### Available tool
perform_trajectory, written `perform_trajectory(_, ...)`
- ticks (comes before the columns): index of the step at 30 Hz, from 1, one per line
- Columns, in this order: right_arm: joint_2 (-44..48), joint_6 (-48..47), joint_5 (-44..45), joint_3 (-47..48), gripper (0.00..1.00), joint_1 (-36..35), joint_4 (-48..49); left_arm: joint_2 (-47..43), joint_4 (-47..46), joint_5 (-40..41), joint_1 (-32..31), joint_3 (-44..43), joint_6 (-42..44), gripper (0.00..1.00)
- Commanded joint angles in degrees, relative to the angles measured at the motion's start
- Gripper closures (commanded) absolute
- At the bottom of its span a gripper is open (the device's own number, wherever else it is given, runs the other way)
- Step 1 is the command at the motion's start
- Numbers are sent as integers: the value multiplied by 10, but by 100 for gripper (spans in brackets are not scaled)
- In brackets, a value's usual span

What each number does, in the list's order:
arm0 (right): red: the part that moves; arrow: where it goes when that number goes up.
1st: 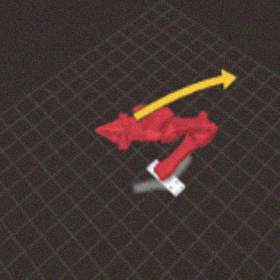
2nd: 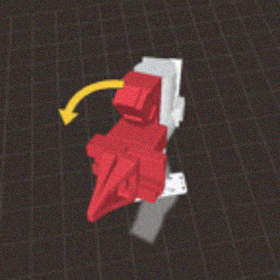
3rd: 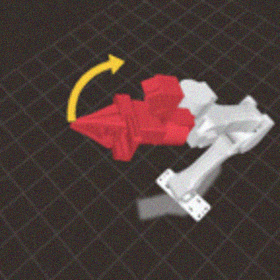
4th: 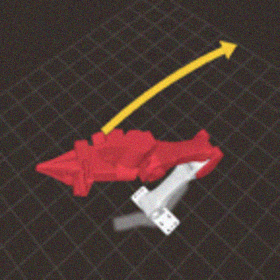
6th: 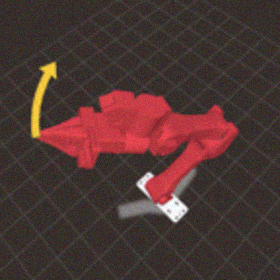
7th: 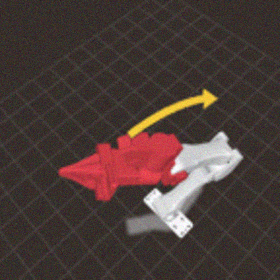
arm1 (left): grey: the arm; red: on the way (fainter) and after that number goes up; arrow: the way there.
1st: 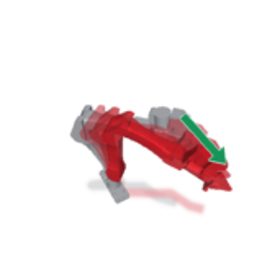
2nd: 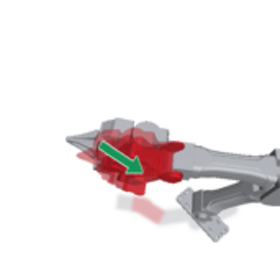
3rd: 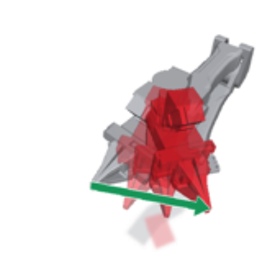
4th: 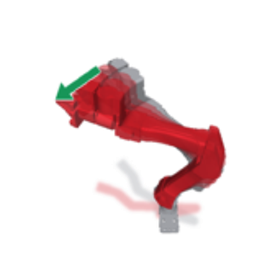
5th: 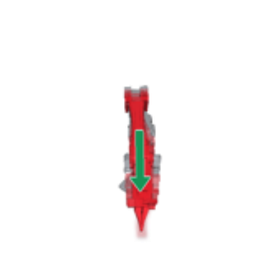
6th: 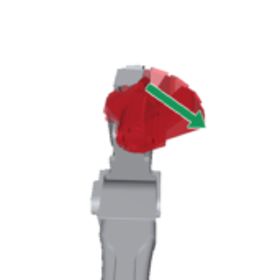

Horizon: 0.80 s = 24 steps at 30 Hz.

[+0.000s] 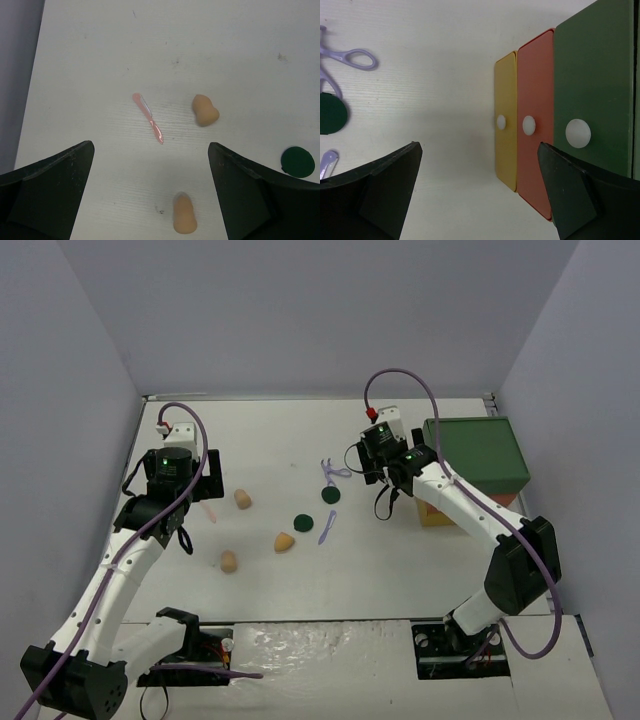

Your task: Organize the makeup

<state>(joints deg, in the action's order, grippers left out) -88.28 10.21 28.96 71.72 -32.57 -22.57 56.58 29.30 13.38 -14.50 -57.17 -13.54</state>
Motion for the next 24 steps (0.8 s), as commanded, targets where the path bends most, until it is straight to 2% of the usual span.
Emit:
perform_trajectory(1,-2,-1,81,-2,2,-11,20,-3,-21,11,4,-31,7,3)
perform_trajectory(9,-47,0,123,3,1,-12,20,-2,-21,11,4,-31,7,3)
perform_trajectory(14,-32,16,149,4,1,1,19,-2,-21,10,4,-31,7,3)
perform_trajectory(21,-5,20,122,19,0,17,18,0,-21,7,4,-32,7,3)
perform_trajectory(24,2,11,63,29,0,20,17,-1,-21,1,4,-32,7,3)
